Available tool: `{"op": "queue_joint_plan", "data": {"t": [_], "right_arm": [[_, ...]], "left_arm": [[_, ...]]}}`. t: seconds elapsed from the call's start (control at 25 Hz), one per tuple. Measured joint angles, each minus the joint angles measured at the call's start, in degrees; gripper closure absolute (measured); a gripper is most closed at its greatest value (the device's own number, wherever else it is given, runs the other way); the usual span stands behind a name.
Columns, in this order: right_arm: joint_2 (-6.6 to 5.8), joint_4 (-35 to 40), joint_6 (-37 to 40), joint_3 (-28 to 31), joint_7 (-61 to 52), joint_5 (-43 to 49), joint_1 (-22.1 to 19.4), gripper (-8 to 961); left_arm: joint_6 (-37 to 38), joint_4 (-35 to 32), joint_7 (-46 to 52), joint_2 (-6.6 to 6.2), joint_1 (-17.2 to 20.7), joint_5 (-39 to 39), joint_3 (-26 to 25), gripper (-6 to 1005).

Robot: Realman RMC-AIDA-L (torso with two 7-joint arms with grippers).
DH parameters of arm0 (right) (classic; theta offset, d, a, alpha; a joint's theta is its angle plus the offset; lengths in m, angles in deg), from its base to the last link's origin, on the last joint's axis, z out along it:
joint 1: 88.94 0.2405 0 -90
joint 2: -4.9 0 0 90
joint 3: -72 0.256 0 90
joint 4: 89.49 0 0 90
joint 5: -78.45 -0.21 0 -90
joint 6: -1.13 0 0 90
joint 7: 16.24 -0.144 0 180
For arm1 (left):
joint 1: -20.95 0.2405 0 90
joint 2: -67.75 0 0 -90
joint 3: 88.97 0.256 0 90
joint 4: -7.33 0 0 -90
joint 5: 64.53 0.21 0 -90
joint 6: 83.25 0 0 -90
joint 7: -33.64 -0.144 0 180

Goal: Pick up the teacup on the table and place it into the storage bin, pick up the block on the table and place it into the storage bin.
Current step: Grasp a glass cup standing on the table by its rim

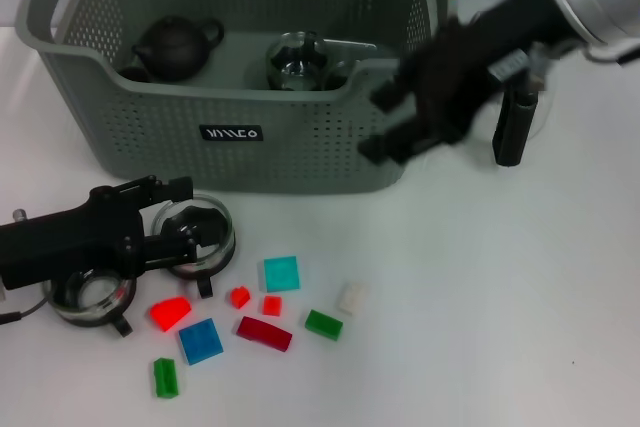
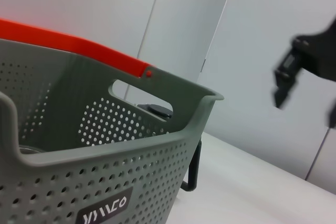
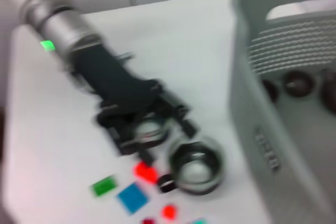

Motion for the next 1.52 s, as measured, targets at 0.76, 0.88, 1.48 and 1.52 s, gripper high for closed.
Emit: {"op": "queue_joint_plan", "data": {"t": [0.76, 0.88, 1.48, 1.52], "right_arm": [[-0.04, -31.9, -5.9, 17.7, 39.3, -10.8, -16.2, 348], [-0.03, -36.5, -6.0, 21.7, 43.8, -10.9, -17.0, 347], [-0.09, -44.0, -8.2, 23.1, 52.9, -10.9, -18.1, 361], [-0.08, -44.1, -8.5, 23.1, 52.9, -10.9, -18.1, 361]], "left_arm": [[-1.2, -0.2, 0.1, 0.03, -1.0, 0.1, 0.8, 174], [-1.3, -0.1, 1.8, -0.02, -1.3, 0.1, 1.3, 174], [15.0, 28.5, 23.7, -0.50, -2.1, 11.3, 8.3, 174], [15.2, 30.6, 24.5, -0.53, -2.8, 12.6, 9.9, 174]]}}
